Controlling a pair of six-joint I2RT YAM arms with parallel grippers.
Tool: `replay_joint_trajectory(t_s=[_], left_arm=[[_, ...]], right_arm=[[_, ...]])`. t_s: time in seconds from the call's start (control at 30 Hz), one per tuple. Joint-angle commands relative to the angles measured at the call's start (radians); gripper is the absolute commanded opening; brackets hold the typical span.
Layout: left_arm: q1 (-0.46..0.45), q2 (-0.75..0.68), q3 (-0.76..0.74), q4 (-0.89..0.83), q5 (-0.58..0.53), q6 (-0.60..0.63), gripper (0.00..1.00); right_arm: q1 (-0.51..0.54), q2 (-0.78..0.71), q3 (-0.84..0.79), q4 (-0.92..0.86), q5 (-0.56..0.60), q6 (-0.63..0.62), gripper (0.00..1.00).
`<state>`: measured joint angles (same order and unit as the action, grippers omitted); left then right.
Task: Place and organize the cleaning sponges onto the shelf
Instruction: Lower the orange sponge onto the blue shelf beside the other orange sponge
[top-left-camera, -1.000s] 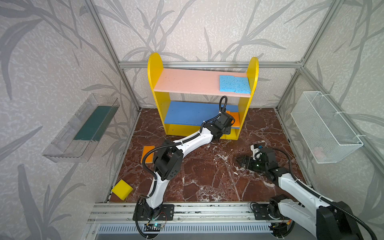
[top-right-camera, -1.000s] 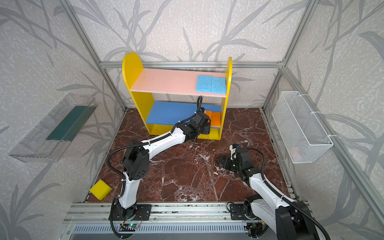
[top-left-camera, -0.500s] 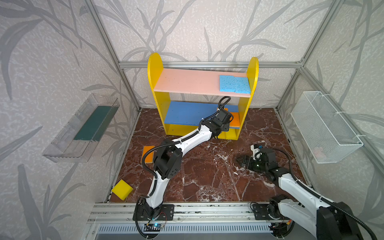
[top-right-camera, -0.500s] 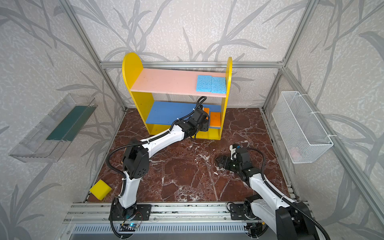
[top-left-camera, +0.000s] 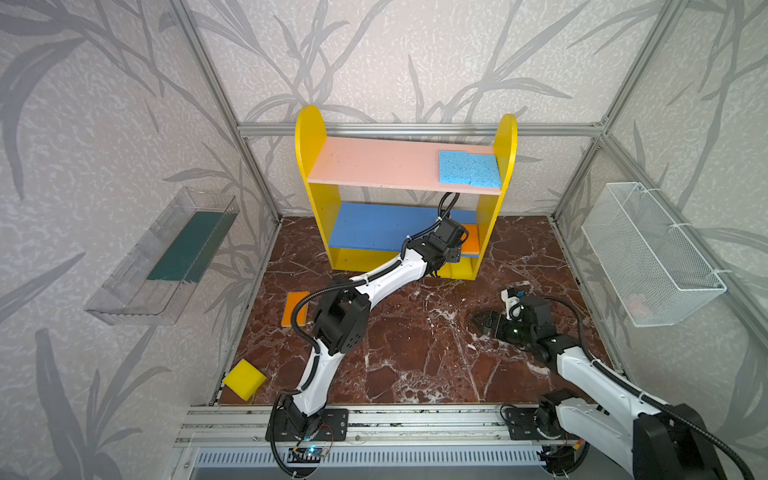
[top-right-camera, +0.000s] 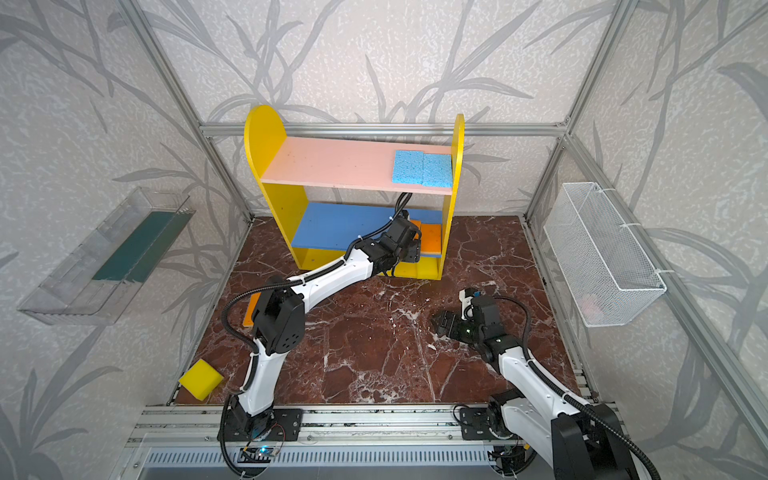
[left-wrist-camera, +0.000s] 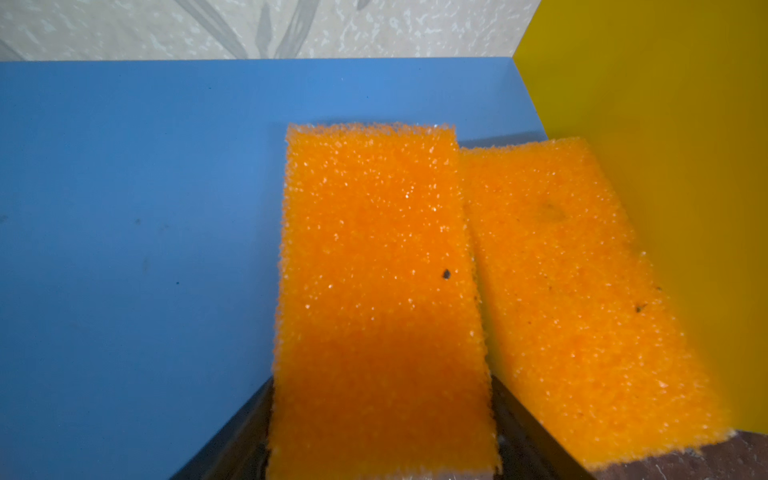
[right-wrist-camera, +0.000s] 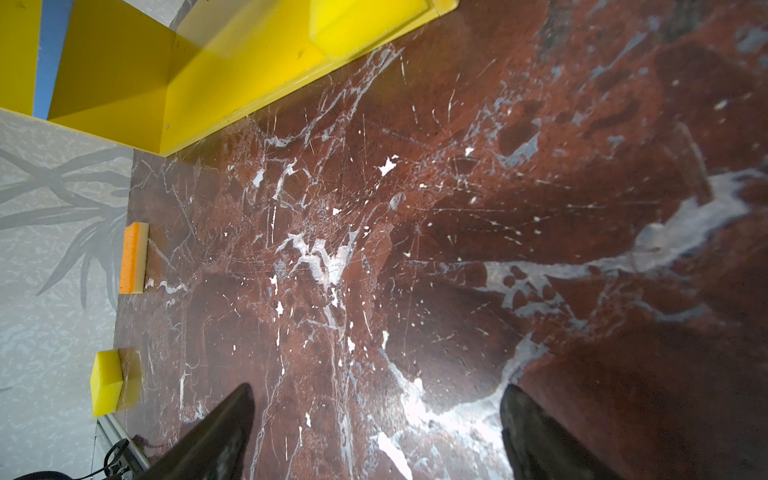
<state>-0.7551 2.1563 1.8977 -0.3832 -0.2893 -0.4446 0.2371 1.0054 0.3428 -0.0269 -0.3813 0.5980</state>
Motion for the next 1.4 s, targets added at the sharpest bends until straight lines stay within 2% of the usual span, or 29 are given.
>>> replay_joint_trajectory(t_s=[0.0,0.37,0.77,1.37], left_arm=[[0.014,0.01,0.038,-0.013,-0.007,-0.005,0.77],[0.016,-0.028,0.025,-0.005,-0.008,-0.012,0.82],[0.015,-0.078,-0.055,0.089,0.087,-0.02,0.83],[0.022,-0.091,-0.07,0.096,0.102,-0.028,0.83]], right_arm=[[-0.004,-0.002,-0.011,0.013,-0.013,-0.003,0.91],[-0.004,0.017,0.002,0.001,-0.024,-0.012,0.91],[-0.005,0.036,0.01,-0.007,-0.028,-0.024,0.91],[-0.004,0.039,0.009,-0.015,-0.027,-0.03,0.91]])
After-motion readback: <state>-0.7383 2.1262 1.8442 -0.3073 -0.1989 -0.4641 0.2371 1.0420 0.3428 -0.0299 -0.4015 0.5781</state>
